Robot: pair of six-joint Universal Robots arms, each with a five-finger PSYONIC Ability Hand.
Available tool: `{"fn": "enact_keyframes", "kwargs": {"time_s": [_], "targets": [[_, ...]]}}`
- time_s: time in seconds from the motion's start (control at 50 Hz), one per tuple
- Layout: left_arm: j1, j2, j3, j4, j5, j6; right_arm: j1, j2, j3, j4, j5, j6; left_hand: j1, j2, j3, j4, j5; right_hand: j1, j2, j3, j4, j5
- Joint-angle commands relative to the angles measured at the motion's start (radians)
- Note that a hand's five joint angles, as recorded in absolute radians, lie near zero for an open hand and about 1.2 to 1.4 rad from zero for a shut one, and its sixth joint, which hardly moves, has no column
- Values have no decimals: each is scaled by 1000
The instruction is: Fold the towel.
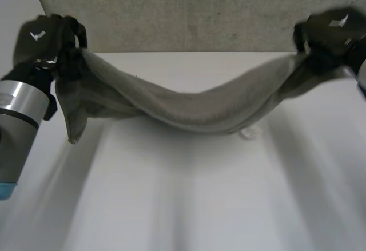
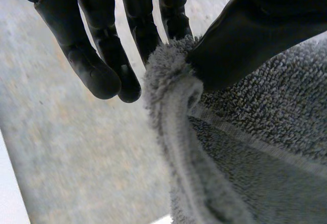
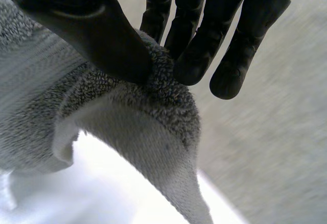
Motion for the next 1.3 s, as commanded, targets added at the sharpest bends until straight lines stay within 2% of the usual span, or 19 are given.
{"fn": "enact_keyframes", "kwargs": {"time_s": [0.02,0.1,0.2,0.26,0.32,0.42,0.54,0.58,0.62,0.64,0.68,0.74,0.84,0.96,1.02,1.12,1.18,1.22,1.3], "targets": [[-39,-259,126,-15,0,7,37,293,-92,81,9,-117,-130,-189,-205,-190,-369,51,74,47,45,53],[-71,-378,212,-24,0,11,56,410,-181,80,33,-128,-130,-189,-205,-190,-369,51,74,47,45,53],[-92,-536,379,-47,-17,97,85,574,-365,-4,107,-88,-130,-189,-205,-190,-369,51,74,47,45,53],[-93,-551,406,-47,-20,118,90,589,-376,-74,113,-84,-130,-189,-205,-190,-369,51,74,47,45,53],[-93,-548,423,-47,-41,126,93,582,-345,-235,127,-76,-130,-189,-205,-190,-369,51,74,47,45,53],[-99,-479,387,-55,-84,123,94,508,-256,-268,122,-85,-130,-189,-205,-190,-369,51,74,47,45,53],[-106,-252,248,-49,-83,122,88,302,-106,-230,113,-91,-130,-189,-205,-190,-369,51,74,47,45,53],[-109,-144,206,-64,-81,120,87,263,-86,-176,112,-99,-130,-189,-205,-190,-369,51,74,47,45,53],[-112,-93,187,-89,-80,122,80,188,-77,-7,106,-136,-130,-189,-205,-190,-369,51,74,47,45,53],[-112,-93,186,-89,-80,122,80,187,-77,-6,106,-136,-130,-189,-205,-190,-369,51,74,47,45,53],[-120,22,153,-154,-74,119,76,120,-66,134,103,-179,-130,-189,-205,-190,-369,51,74,47,45,53],[-119,119,125,-192,-64,118,76,41,-66,170,86,-209,-130,-189,-205,-190,-369,51,74,47,45,53],[-120,193,107,-198,-61,111,71,-75,-83,169,60,-214,-130,-189,-205,-190,-369,51,74,47,45,53],[-103,174,116,-195,-60,108,34,-75,-87,170,41,-213,-130,-189,-205,-190,-369,51,74,47,45,53],[-103,134,120,-193,-58,108,28,-9,-84,170,24,-210,-130,-189,-205,-190,-369,51,74,47,45,53],[-108,-110,183,-190,-60,108,45,188,-106,169,26,-213,-130,-189,-205,-190,-369,51,74,47,45,53],[-112,-179,208,-190,-60,108,51,258,-126,169,27,-214,-130,-189,-205,-190,-369,51,74,47,45,53],[-122,-314,272,-192,-63,109,71,395,-184,169,36,-213,-130,-189,-205,-190,-369,51,74,47,45,53],[-122,-427,338,-192,-66,108,91,505,-250,159,60,-203,-130,-189,-205,-190,-369,51,74,47,45,53]]}}
